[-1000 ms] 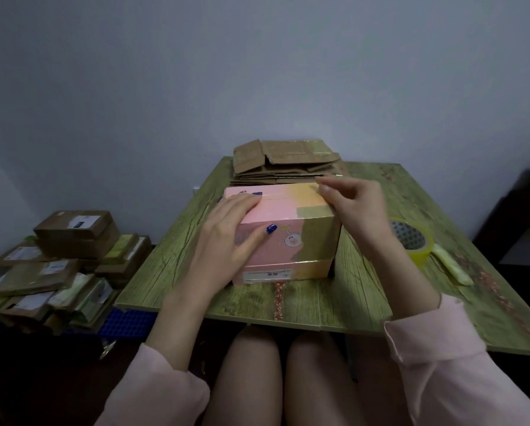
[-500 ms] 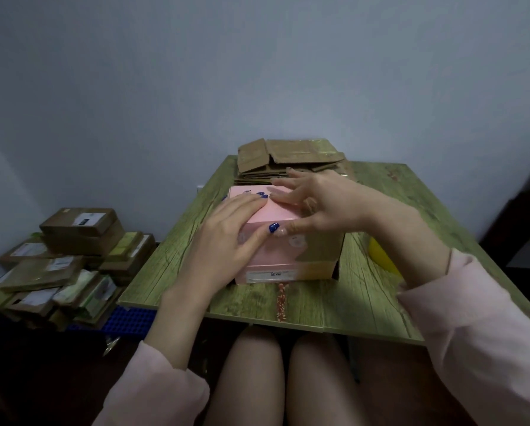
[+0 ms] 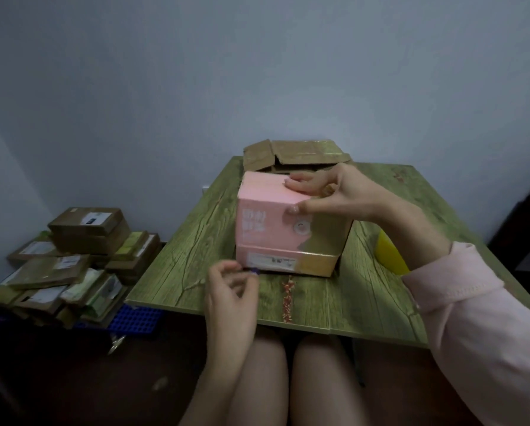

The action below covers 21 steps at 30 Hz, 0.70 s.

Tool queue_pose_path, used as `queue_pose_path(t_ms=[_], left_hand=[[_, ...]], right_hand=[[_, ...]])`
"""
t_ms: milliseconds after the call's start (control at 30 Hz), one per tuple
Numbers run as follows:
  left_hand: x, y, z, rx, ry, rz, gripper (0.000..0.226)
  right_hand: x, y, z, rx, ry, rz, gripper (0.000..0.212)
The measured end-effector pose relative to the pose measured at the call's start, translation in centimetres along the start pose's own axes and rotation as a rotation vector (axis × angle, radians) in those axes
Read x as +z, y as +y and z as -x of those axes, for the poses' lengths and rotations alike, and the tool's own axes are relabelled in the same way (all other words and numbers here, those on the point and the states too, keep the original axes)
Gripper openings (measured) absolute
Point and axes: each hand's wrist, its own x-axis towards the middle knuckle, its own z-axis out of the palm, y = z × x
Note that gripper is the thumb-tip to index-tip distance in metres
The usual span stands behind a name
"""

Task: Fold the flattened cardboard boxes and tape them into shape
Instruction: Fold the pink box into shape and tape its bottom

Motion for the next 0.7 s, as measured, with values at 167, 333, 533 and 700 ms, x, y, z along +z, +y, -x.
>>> queue_pose_path(t_ms=[167, 333, 533, 700], left_hand=[[1.2, 0.1, -0.8, -0.236, -0.205, 0.277, 0.047], [2.3, 1.1, -1.9, -0.283, -0.170, 0.592, 0.023], [2.0, 1.3, -1.4, -0.343, -0.129, 0.594, 0.008], [0.8, 1.0, -0.7, -0.423, -0.234, 0.541, 0.014]], right_hand=[[-1.0, -0.4, 0.3, -0.002, 0.113, -0.034, 0.045], [-1.5, -0.5, 0.4, -0.017, 0.168, -0.034, 0.046], [-1.1, 0.4, 0.4, 0.013, 0.175, 0.044, 0.053], [0.6, 1.0, 0.3, -0.029, 0.086, 0.107, 0.055]])
